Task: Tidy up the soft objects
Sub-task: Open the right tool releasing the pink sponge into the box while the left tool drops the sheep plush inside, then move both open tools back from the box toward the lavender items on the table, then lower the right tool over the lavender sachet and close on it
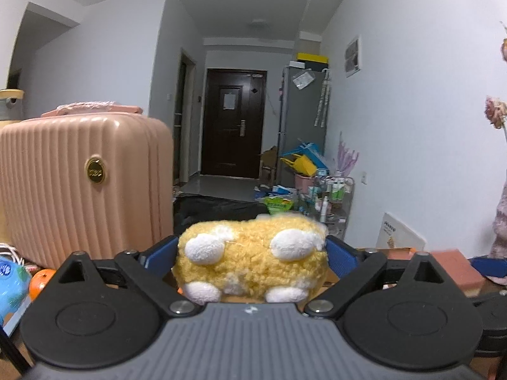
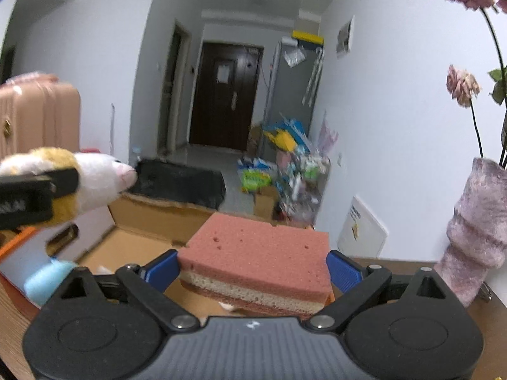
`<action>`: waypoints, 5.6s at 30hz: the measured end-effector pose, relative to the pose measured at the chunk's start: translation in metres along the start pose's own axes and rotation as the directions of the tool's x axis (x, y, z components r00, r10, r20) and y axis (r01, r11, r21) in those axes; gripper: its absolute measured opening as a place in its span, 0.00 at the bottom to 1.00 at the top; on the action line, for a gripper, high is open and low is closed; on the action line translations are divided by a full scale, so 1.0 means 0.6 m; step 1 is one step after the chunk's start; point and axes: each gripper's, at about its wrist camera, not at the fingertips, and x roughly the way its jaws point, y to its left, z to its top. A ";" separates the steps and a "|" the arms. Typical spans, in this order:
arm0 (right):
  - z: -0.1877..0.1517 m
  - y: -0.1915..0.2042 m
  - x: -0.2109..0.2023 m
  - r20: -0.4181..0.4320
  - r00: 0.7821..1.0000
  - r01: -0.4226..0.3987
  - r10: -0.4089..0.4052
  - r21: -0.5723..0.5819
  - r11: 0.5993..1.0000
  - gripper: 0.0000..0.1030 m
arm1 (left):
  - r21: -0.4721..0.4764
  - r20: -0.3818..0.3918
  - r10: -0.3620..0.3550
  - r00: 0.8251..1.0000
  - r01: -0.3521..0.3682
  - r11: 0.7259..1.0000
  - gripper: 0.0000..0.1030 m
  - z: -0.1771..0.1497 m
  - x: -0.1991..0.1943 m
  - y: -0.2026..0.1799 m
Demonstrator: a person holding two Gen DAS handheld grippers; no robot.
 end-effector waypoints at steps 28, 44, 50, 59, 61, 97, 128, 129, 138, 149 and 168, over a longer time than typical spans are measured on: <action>0.003 -0.024 -0.036 0.024 1.000 -0.008 0.006 0.074 0.997 1.00 | -0.022 -0.054 0.018 0.998 -0.019 1.000 1.00 -0.002 -0.007 0.019; -0.032 -0.032 -0.103 0.034 0.999 -0.014 0.010 0.102 0.995 1.00 | 0.012 -0.053 0.018 0.998 -0.017 1.000 1.00 -0.019 -0.084 0.041; -0.050 -0.033 -0.137 0.032 0.999 -0.016 0.013 0.113 0.993 1.00 | 0.023 -0.063 0.019 0.998 -0.018 1.000 1.00 -0.031 -0.120 0.048; -0.078 -0.033 -0.189 0.033 0.999 -0.023 0.019 0.134 0.991 1.00 | 0.030 -0.073 0.017 0.997 -0.015 0.999 1.00 -0.049 -0.176 0.064; -0.085 -0.032 -0.203 0.033 0.999 -0.025 0.021 0.136 0.990 1.00 | 0.030 -0.077 0.017 0.997 -0.015 0.999 1.00 -0.054 -0.189 0.068; -0.192 0.021 -0.414 0.055 0.996 -0.070 0.063 0.138 0.988 1.00 | 0.055 -0.099 0.006 0.995 0.000 0.998 1.00 -0.112 -0.399 0.137; -0.269 0.084 -0.492 0.009 0.988 -0.153 0.152 0.052 0.987 1.00 | 0.086 -0.197 -0.009 0.980 0.026 0.996 1.00 -0.166 -0.490 0.213; -0.269 0.083 -0.492 0.009 0.988 -0.153 0.153 0.052 0.987 1.00 | 0.085 -0.198 -0.008 0.980 0.026 0.996 1.00 -0.166 -0.490 0.214; -0.270 0.097 -0.484 -0.011 0.979 -0.205 0.205 0.032 0.978 1.00 | 0.081 -0.220 0.001 0.975 0.017 0.997 1.00 -0.168 -0.484 0.215; -0.276 0.158 -0.443 -0.141 0.949 -0.290 0.283 -0.029 0.957 1.00 | 0.075 -0.240 0.014 0.971 0.004 0.997 1.00 -0.169 -0.477 0.218; -0.267 0.175 -0.377 -0.263 0.912 -0.316 0.314 0.038 0.948 0.99 | 0.066 -0.241 0.009 0.970 0.007 0.998 1.00 -0.168 -0.479 0.217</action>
